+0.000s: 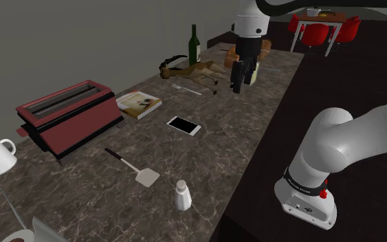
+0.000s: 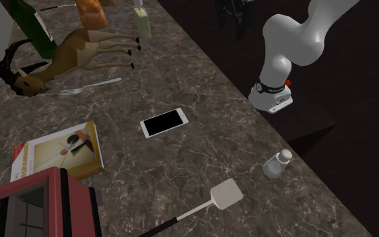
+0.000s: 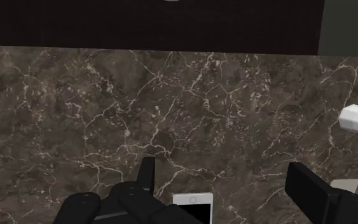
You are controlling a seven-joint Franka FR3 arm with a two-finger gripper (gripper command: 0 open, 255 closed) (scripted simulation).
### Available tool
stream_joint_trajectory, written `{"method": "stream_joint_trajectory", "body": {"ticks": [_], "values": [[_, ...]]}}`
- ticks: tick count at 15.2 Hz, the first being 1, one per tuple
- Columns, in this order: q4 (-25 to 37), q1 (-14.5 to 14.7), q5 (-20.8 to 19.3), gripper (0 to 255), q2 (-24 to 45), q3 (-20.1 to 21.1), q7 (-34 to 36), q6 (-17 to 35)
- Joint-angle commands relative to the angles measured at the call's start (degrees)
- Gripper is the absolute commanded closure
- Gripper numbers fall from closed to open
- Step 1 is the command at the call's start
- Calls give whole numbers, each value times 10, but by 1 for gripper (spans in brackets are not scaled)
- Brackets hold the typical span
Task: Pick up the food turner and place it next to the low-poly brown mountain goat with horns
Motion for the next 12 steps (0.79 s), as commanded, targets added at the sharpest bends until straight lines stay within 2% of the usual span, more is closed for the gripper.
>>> {"method": "stream_joint_trajectory", "body": {"ticks": [1, 12], "values": [[0, 0, 0, 0, 0, 0, 0, 0], [9, 30, 52, 0, 144, 119, 103, 165]]}}
